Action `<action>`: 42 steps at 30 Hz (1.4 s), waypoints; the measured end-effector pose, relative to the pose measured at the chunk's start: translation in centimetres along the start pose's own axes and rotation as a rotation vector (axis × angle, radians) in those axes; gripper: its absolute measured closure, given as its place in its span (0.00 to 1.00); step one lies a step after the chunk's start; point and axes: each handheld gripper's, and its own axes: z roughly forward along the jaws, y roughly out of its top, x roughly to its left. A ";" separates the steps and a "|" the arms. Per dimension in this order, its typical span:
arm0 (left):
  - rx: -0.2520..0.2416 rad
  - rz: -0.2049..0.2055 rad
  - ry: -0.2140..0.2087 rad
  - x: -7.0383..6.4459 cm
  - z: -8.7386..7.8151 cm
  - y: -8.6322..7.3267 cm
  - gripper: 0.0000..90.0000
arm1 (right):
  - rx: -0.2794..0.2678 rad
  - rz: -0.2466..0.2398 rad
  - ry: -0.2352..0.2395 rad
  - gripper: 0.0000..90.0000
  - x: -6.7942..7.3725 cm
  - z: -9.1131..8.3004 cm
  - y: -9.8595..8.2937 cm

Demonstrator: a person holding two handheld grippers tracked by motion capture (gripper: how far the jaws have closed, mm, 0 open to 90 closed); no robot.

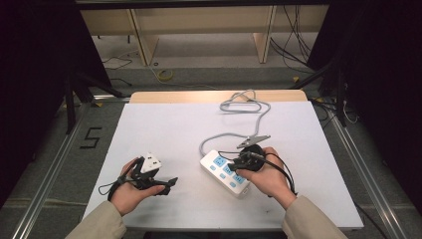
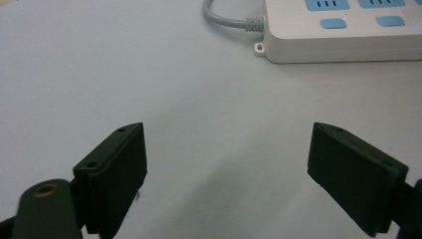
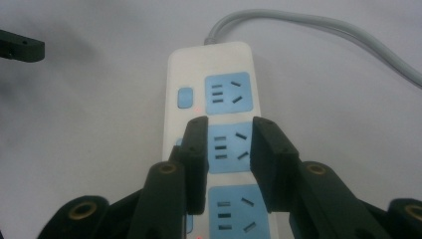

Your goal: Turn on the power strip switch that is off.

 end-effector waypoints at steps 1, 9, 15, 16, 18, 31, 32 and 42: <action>0.001 0.000 -0.002 0.0 0.0 0.0 0.17 | -0.004 0.003 -0.003 0.75 -0.1 -0.1 -0.1; 0.003 -0.001 -0.003 0.0 0.0 0.0 0.17 | -0.028 0.019 -0.010 0.71 -0.8 -0.9 -0.7; 0.004 -0.001 -0.005 0.0 0.1 0.0 0.17 | -0.044 0.032 -0.016 0.68 -1.5 -1.5 -1.3; 0.005 -0.001 -0.005 0.0 0.1 0.0 0.17 | -0.049 0.034 -0.020 0.67 -1.6 -1.6 -1.4; 0.005 -0.001 -0.005 0.0 0.1 0.0 0.17 | -0.057 0.037 -0.025 0.66 -1.8 -1.8 -1.5; 0.007 0.000 -0.007 -0.1 0.0 -0.1 0.17 | -0.098 0.048 -0.060 0.60 -3.2 -3.0 -2.7; 0.007 0.000 -0.007 -0.1 0.0 -0.1 0.17 | -0.101 0.046 -0.062 0.59 -3.3 -3.1 -2.8; 0.005 -0.001 -0.005 0.0 0.0 -0.1 0.17 | -0.118 0.025 -0.088 0.49 -4.5 -3.7 -4.0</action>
